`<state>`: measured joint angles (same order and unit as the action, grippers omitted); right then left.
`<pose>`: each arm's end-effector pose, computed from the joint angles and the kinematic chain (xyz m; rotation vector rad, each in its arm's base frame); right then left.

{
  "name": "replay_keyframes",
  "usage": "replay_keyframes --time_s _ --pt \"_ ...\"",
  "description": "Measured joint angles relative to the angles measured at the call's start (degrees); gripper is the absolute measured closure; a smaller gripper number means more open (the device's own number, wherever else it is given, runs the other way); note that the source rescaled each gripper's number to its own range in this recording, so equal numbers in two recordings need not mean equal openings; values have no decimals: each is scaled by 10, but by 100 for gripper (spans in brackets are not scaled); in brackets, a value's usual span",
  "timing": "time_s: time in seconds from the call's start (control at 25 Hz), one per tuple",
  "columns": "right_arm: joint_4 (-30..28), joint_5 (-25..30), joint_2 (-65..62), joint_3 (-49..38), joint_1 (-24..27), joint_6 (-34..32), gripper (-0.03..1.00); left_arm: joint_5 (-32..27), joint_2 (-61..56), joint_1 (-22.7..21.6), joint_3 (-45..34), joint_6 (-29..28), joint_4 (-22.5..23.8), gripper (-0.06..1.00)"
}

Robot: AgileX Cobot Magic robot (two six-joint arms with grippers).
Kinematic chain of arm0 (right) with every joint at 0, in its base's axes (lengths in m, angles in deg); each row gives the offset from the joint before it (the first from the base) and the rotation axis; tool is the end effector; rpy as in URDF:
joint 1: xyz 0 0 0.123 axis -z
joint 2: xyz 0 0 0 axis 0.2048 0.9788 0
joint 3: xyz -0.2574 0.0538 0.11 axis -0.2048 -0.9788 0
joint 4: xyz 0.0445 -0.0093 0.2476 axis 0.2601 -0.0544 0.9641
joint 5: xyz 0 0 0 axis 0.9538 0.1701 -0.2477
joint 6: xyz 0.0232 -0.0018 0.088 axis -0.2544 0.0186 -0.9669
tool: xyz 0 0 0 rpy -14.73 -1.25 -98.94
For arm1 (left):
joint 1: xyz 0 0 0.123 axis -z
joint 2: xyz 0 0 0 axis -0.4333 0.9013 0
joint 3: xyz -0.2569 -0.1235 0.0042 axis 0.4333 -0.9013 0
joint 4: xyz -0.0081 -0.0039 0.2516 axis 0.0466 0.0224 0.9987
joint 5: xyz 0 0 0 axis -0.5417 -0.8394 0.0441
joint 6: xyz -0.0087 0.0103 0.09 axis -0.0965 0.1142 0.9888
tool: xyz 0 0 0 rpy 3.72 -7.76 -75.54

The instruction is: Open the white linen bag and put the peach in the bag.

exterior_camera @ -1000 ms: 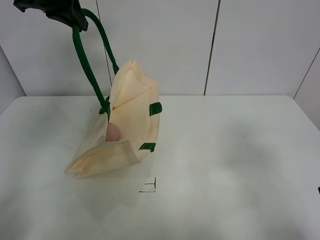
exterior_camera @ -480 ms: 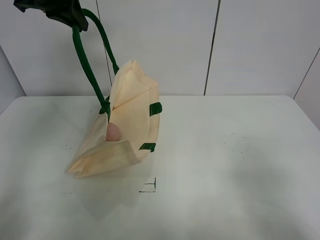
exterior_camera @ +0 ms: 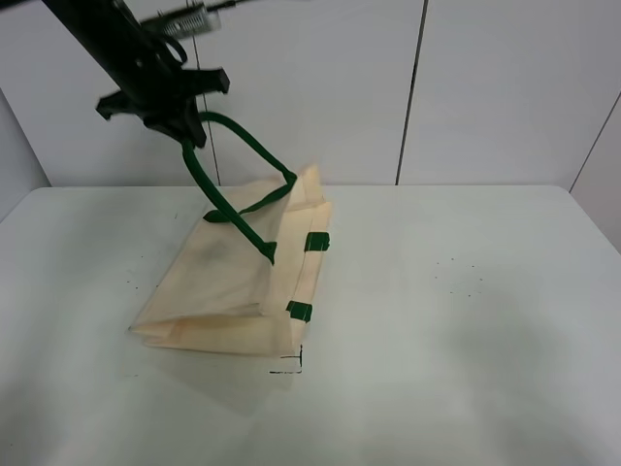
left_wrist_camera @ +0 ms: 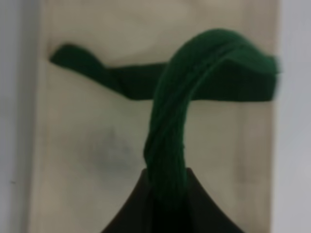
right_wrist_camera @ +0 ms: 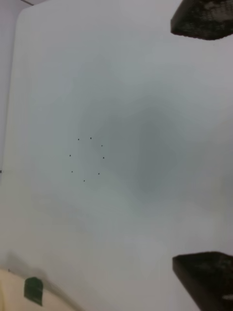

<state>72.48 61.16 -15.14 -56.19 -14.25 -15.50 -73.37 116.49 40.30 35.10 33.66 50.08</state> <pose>-0.0039 0.0049 0.2782 -0.1018 2.0130 0.0677 0.4096 -0.1193 0.3465 0.0923 2.6021 -0.3459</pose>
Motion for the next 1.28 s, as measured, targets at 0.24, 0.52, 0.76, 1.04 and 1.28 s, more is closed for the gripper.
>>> replay_keyframes --time_s 0.24,0.52,0.76,1.04,1.28 --pt "1 0 0 0 0 0 0 35 99 0 -41 17 -32 94" --pt "2 0 0 0 0 0 0 46 142 0 -43 46 -35 65" --pt "2 0 0 0 0 -1 0 54 142 0 -43 50 39 6" --pt "2 0 0 0 0 -1 0 44 142 -22 -43 16 116 0" --pt "2 0 0 0 0 -1 0 -1 142 -118 -43 18 107 0"
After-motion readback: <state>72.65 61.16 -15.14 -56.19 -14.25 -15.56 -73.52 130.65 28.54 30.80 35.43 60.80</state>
